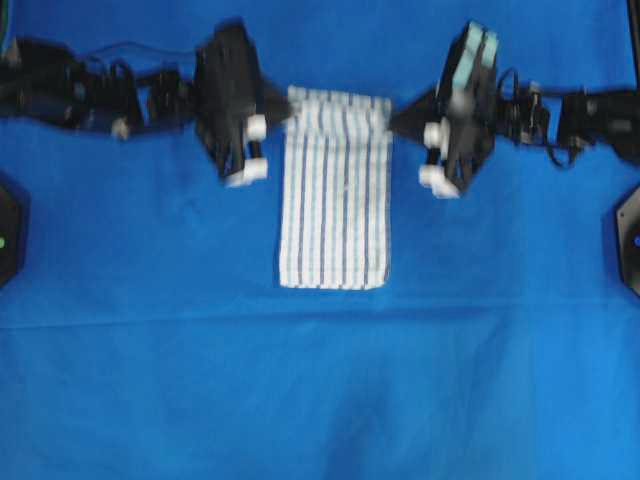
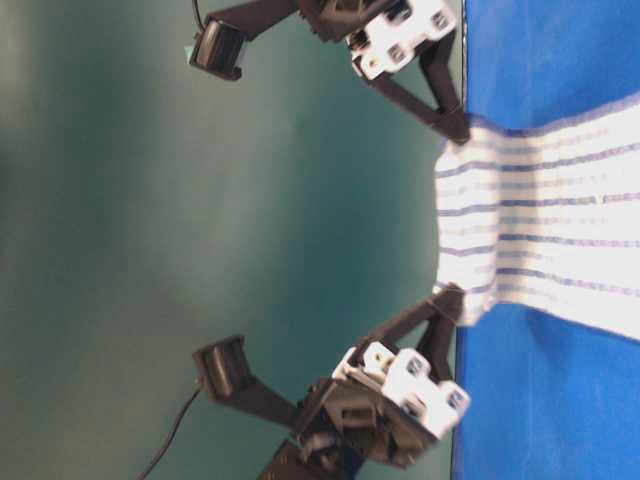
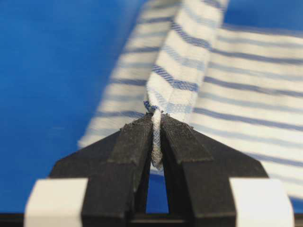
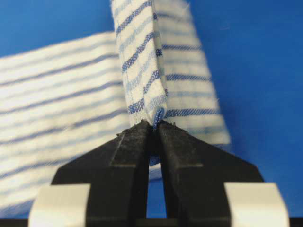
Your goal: Fold the blue towel.
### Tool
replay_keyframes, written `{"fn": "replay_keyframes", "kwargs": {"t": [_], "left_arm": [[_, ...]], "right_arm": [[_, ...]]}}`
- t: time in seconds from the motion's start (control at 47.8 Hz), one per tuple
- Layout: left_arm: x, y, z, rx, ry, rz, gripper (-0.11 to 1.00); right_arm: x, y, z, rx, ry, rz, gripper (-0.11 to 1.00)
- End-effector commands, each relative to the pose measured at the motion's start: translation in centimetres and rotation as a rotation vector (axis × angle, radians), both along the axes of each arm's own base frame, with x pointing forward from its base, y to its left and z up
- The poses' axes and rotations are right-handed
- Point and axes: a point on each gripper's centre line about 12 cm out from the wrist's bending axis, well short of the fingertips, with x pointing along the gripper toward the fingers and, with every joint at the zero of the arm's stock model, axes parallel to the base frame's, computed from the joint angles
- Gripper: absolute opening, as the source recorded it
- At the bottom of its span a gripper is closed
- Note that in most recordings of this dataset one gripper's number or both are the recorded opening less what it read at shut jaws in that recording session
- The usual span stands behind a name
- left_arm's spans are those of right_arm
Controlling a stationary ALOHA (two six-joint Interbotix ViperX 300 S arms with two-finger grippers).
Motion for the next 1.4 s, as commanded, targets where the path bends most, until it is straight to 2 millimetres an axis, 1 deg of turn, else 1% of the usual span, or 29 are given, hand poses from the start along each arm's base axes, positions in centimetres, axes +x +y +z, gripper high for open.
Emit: {"fn": "replay_keyframes", "kwargs": {"t": [0.0, 0.063, 0.251, 0.376, 0.544, 0.648, 0.753, 0.92, 1.045, 1.296, 1.338, 1.38], "left_arm": [[0.2, -1.9, 0.9, 0.007, -0.027, -0.049, 0.03], [0.2, -3.6, 0.6, 0.001, -0.017, -0.089, 0.03], [0.0, -6.8, 0.1, -0.054, -0.01, -0.139, 0.03], [-0.2, -8.5, -0.1, -0.071, -0.004, -0.173, 0.03], [0.1, -10.7, 0.0, -0.074, -0.015, -0.228, 0.03], [0.3, -11.5, 0.1, -0.084, -0.028, -0.244, 0.03], [0.1, -11.6, 0.0, -0.097, -0.025, -0.238, 0.03], [0.1, -11.1, -0.4, -0.1, -0.017, -0.223, 0.03], [0.1, -11.1, -0.9, -0.103, -0.004, -0.22, 0.03], [0.2, -11.0, -0.8, -0.116, -0.007, -0.209, 0.04], [0.2, -11.1, -0.7, -0.123, -0.011, -0.206, 0.08], [0.2, -11.2, -0.8, -0.128, -0.01, -0.206, 0.17]], "right_arm": [[0.3, 1.4, 0.8, -0.003, -0.025, 0.039, 0.07], [0.4, 2.5, 0.6, 0.002, -0.013, 0.068, 0.07], [0.7, 4.8, 0.3, 0.012, 0.019, 0.132, 0.07], [0.9, 6.3, 0.2, 0.027, 0.021, 0.162, 0.07], [1.0, 7.7, 0.1, 0.049, 0.033, 0.184, 0.07], [1.0, 8.5, 0.1, 0.061, 0.034, 0.197, 0.07], [1.2, 8.9, 0.0, 0.069, 0.034, 0.2, 0.07], [1.6, 8.8, -0.1, 0.075, 0.044, 0.193, 0.07], [1.8, 8.8, -0.2, 0.078, 0.056, 0.189, 0.07], [2.0, 9.5, -0.1, 0.096, 0.05, 0.194, 0.09], [2.0, 9.7, 0.1, 0.096, 0.046, 0.198, 0.14], [2.1, 9.9, 0.2, 0.099, 0.044, 0.201, 0.25]]}}
